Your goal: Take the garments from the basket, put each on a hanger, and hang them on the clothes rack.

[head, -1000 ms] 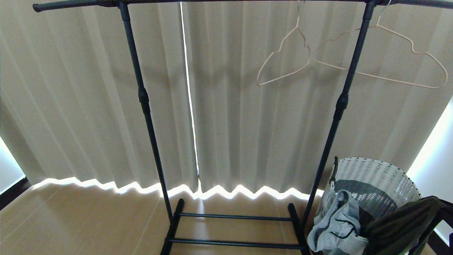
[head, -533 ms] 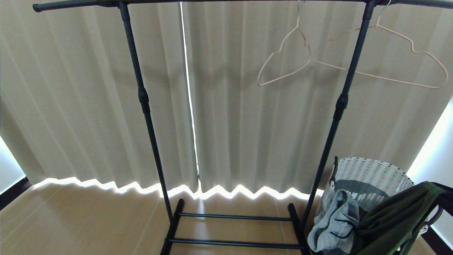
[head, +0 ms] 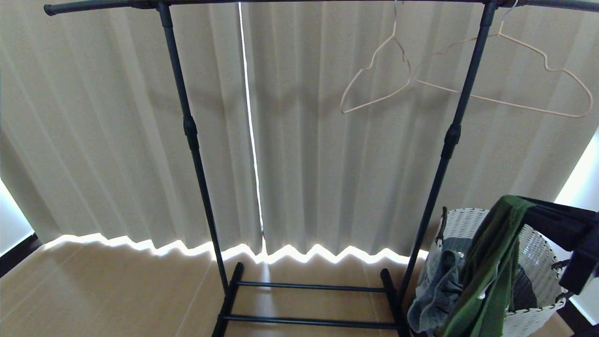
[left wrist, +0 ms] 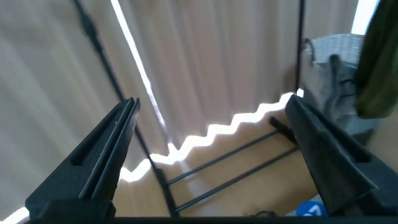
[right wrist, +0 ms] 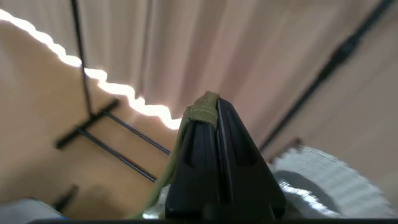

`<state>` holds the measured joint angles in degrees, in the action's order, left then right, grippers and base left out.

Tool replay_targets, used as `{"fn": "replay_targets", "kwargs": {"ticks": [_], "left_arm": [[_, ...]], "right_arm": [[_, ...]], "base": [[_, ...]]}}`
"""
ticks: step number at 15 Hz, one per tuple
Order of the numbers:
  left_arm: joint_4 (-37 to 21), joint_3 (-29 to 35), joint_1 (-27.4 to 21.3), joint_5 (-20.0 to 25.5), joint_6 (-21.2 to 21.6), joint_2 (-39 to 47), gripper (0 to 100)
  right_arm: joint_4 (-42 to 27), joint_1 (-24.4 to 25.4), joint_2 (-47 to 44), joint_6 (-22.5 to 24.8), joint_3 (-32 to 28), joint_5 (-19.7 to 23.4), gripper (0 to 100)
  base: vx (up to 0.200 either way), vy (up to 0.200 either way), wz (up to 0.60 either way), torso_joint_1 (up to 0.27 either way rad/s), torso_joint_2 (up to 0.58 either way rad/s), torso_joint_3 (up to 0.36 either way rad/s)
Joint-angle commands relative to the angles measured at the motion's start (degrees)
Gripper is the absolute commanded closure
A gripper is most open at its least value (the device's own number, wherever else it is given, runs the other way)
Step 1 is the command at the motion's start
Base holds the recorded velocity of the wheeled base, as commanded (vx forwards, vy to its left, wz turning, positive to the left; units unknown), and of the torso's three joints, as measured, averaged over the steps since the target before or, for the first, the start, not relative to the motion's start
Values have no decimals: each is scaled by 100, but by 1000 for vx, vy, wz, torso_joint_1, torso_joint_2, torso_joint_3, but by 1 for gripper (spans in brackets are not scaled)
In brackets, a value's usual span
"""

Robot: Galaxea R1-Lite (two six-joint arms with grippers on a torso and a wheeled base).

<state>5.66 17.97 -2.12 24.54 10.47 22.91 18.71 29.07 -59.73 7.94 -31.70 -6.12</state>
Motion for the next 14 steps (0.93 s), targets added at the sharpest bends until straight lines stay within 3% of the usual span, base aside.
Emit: {"fn": "replay_targets", "kwargs": {"ticks": [1, 3, 5, 6, 7, 8, 9, 10, 14], "left_arm": [[1236, 1288, -834, -72, 16, 3352, 0], [1878, 1543, -1774, -731, -54, 4363, 0], [2212, 1490, -2600, -1127, -159, 4811, 0], [2405, 1481, -3409, -1426, -256, 5163, 0], [2467, 1481, -3690, -1540, -326, 5294, 0], [2730, 1499, -4420, -1856, -581, 5637, 0], [2801, 1508, -4578, -1927, -652, 5751, 0], [3126, 1552, -5061, -2234, -827, 6261, 0], [3433, 1947, -5518, -2331, -845, 7281, 0]], "right_arm": [[18, 90, -592, -293, -425, 6, 100], [27, 186, -654, -591, -698, 208, 100], [27, 195, -654, -644, -733, 331, 100], [27, 204, -627, -644, -724, 331, 100], [36, 221, -610, -644, -724, 331, 100], [54, 336, -522, -653, -768, 331, 100], [54, 362, -504, -653, -777, 331, 100], [54, 441, -451, -653, -777, 340, 100], [97, 564, -320, -671, -768, 559, 100]], "base": [[0, 0, 0, 0, 0, 0], [0, 0, 0, 0, 0, 0], [0, 0, 0, 0, 0, 0], [0, 0, 0, 0, 0, 0], [0, 0, 0, 0, 0, 0], [0, 0, 0, 0, 0, 0], [0, 0, 0, 0, 0, 0], [0, 0, 0, 0, 0, 0], [0, 0, 0, 0, 0, 0]]}}
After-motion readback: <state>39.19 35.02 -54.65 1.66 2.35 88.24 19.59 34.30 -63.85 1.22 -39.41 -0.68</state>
